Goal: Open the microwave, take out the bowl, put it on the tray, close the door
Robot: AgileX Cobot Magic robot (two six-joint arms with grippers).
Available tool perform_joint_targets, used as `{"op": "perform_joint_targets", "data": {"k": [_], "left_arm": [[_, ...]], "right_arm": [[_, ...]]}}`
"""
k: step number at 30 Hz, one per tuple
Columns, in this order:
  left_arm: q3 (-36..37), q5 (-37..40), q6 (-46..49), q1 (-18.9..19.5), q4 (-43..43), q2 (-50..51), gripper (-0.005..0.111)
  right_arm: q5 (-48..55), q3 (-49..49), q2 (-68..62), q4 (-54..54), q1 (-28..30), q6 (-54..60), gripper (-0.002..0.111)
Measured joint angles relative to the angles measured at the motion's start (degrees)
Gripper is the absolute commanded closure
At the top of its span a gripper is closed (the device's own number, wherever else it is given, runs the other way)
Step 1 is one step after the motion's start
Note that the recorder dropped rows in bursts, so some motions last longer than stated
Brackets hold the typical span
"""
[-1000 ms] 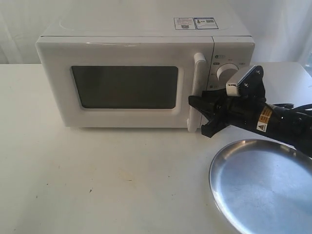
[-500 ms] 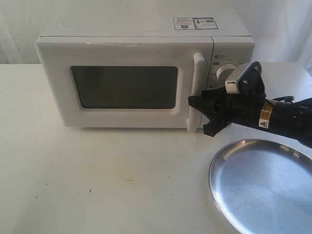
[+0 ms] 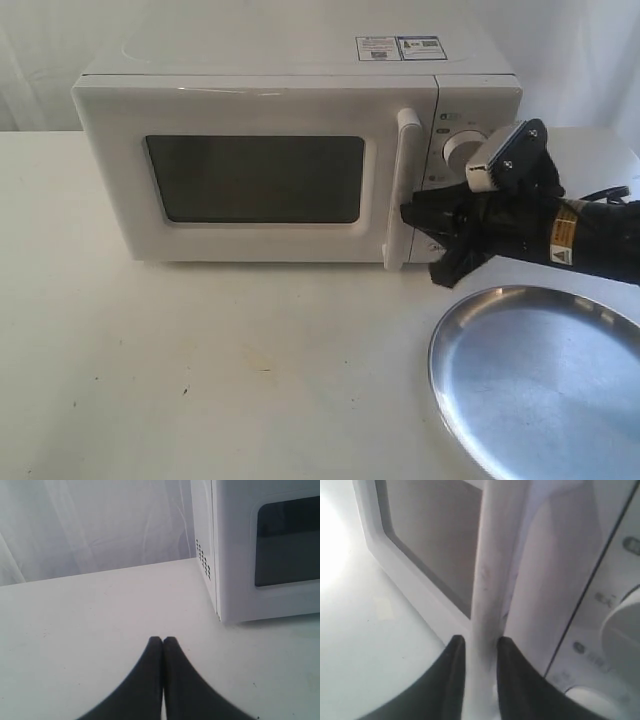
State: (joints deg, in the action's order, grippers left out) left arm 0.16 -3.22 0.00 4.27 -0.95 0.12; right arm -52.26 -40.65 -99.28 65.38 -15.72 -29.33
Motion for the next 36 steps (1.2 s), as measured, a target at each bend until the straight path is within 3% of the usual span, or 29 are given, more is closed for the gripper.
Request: {"op": "perform_joint_targets", "data": {"k": [4,10,25,31,33,36], "left_arm": [[0.0,0.0,0.0,0.0,0.0,0.0,0.107],[0.0,0.0,0.0,0.0,0.0,0.0,0.107],[0.0,0.0,0.0,0.0,0.0,0.0,0.107],[0.0,0.0,0.0,0.0,0.0,0.0,0.107],[0.0,0.0,0.0,0.0,0.0,0.0,0.107],[0.0,0.0,0.0,0.0,0.0,0.0,0.107]], "right_arm": [[-15.1,2.7,2.5,18.0,-3.3,0.9,0.108],[-16.8,3.0,2.7,19.5,-3.1,1.2,0.108],[-11.7,7.1,3.7,-6.2,1.1,8.0,0.108],[-10.8,6.5,0.9,-11.4,2.0,10.1,0.108],[-11.3,6.5,0.1,-11.9,2.8,10.3,0.104],[-14.1,6.5,-0.8,-12.4,4.4,9.3,0.089]]}}
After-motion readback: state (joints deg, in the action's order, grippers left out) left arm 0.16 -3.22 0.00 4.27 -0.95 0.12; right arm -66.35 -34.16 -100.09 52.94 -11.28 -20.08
